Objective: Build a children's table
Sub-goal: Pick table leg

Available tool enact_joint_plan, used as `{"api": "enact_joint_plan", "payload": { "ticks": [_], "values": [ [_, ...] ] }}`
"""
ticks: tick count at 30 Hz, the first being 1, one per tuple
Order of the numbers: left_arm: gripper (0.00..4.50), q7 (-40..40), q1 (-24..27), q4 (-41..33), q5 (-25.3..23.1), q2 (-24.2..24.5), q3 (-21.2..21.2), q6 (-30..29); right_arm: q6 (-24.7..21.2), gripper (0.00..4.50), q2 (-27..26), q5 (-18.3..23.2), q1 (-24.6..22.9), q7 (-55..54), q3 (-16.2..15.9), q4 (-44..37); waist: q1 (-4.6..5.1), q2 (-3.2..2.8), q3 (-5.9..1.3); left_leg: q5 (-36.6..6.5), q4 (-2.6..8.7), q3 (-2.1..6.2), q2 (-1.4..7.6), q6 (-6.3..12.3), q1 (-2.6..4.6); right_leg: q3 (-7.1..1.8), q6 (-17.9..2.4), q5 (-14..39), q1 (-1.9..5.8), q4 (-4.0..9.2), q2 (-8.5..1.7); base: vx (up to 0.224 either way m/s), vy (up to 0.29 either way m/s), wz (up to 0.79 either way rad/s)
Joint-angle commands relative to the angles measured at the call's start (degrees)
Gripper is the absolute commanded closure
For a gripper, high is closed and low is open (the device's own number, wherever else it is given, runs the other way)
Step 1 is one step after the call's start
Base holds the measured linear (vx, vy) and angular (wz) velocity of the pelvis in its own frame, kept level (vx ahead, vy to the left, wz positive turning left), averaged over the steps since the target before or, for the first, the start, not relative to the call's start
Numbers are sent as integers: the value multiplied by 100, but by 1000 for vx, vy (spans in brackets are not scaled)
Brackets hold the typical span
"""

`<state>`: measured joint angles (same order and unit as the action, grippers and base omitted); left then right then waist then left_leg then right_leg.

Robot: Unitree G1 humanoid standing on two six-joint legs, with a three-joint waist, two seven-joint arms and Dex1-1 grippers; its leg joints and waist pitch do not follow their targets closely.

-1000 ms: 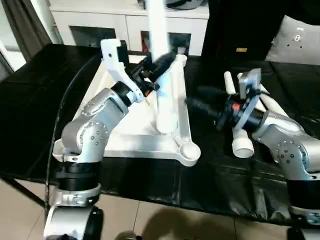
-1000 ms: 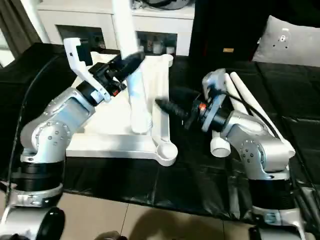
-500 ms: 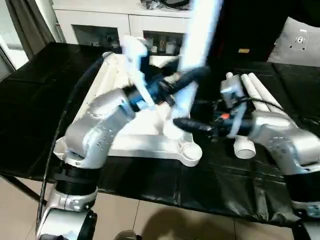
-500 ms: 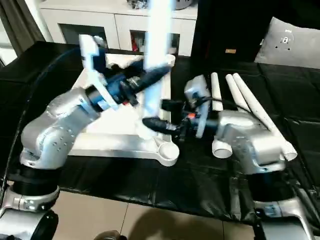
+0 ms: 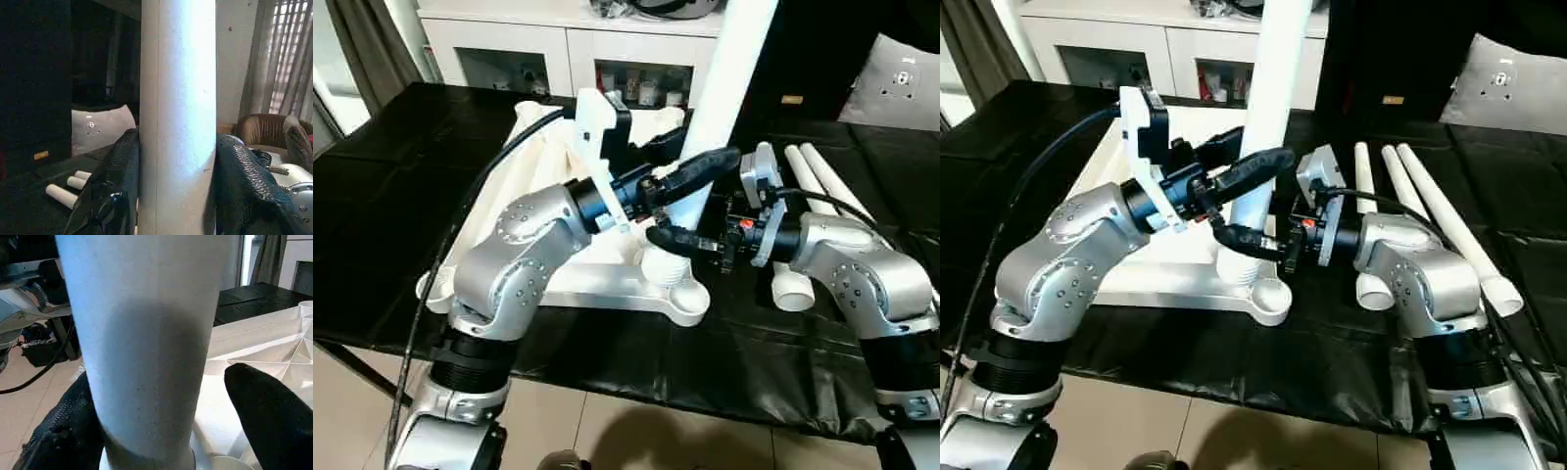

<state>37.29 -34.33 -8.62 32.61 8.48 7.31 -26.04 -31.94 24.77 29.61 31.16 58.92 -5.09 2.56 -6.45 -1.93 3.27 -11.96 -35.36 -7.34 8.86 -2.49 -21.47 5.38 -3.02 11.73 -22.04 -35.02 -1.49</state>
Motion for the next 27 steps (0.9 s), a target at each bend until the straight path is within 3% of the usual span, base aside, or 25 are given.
{"api": "enact_joint_plan", "payload": {
  "ticks": [1, 18, 23, 26, 27],
  "values": [
    [268, 11, -30, -70, -45, -33, 12, 66, -65, 97, -46, 20, 15, 35, -75, 45, 5, 115, -391, 180, 315, 61, 400, 621, -17, -389, -580, 903, 376, 425, -691, 0, 0, 0],
    [268, 32, -35, -52, -125, -81, 46, 76, -255, 241, -111, 38, -28, 13, -58, 108, 8, 102, -392, 185, 317, 72, 417, 622, -10, -390, -608, 840, 371, 420, -695, 0, 0, 0],
    [268, -49, -17, -87, -168, -110, 49, 30, -98, 256, -186, -146, -10, -187, -66, 156, 9, 101, -390, 171, 319, 70, 417, 599, -10, -390, -610, 864, 369, 420, -701, 0, 0, 0],
    [268, -94, 16, -203, 59, -248, 13, -136, -123, 258, -218, -182, 8, -262, -87, 136, 10, 104, -393, 188, 318, 68, 419, 596, -10, -392, -655, 788, 375, 415, -707, 0, 0, 0],
    [233, -85, 22, -226, 83, -254, 18, -158, -147, 259, -224, -177, 10, -281, -85, 137, 11, 106, -393, 197, 315, 67, 417, 599, -13, -395, -659, 775, 375, 411, -704, 0, 0, 0]
  ]
}}
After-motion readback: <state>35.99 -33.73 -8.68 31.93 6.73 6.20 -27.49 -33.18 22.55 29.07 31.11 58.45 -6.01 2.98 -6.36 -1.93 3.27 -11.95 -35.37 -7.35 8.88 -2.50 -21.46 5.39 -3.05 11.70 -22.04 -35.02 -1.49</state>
